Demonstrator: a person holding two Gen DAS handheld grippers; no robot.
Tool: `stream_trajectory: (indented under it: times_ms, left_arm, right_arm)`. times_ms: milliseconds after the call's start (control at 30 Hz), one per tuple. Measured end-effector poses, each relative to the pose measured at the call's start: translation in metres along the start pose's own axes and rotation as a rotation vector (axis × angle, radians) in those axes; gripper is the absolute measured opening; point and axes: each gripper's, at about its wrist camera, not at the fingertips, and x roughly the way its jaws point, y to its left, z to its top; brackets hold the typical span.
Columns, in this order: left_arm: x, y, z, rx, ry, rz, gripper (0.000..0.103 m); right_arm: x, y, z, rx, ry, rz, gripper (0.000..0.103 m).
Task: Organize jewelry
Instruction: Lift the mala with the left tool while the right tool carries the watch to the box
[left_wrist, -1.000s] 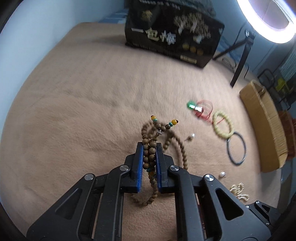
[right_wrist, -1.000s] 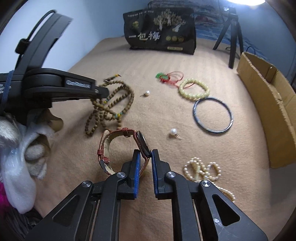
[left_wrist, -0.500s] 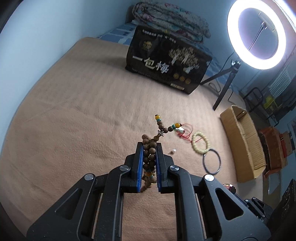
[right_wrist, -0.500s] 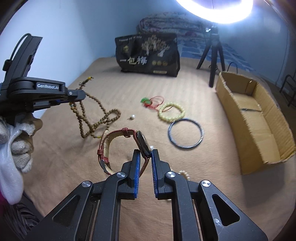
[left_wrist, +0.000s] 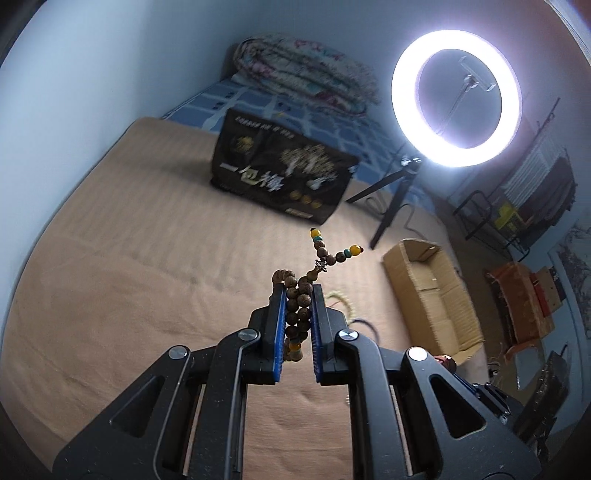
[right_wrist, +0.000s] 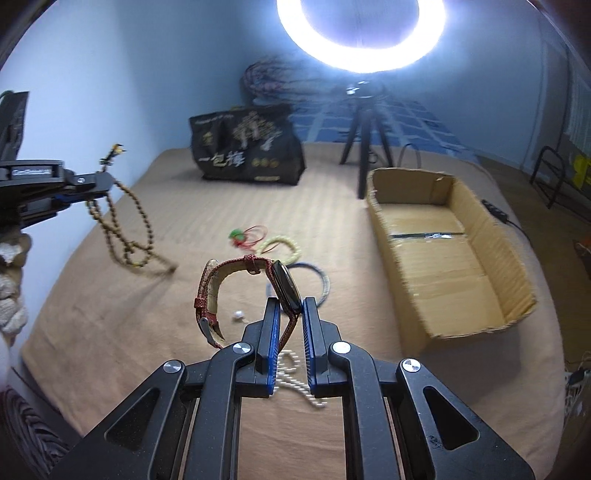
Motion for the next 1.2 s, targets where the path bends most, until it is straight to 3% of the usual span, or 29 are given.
stream_trajectory:
  times_ms: [267,533,967,1200]
  left_arm:
    - [-0.014,-0.053,0.010,0.080,-0.031,-0.069,0.010]
    - [0.007,-0.117,0.015,0.167,-0.010,-0.112,0.010]
    - [0.046,-0.222,0.032,0.290,-0.001,-0.160,0.010]
    - [0.073,-0.254,0.044,0.310,0.020,-0.178,0.010]
  right_arm:
    - [-0.024,-0.042,0.006,0.071,-0.049,-0.060,0.010]
    - [-0.041,-0.097,0.007,0.152,-0.078,-0.135,0.011]
    - [-0.028,-0.151,0.014,0.202,-0.052,-0.193,0.010]
    - [-0.010,-0.169,0.017,0.230,-0.026,-0.206,0.011]
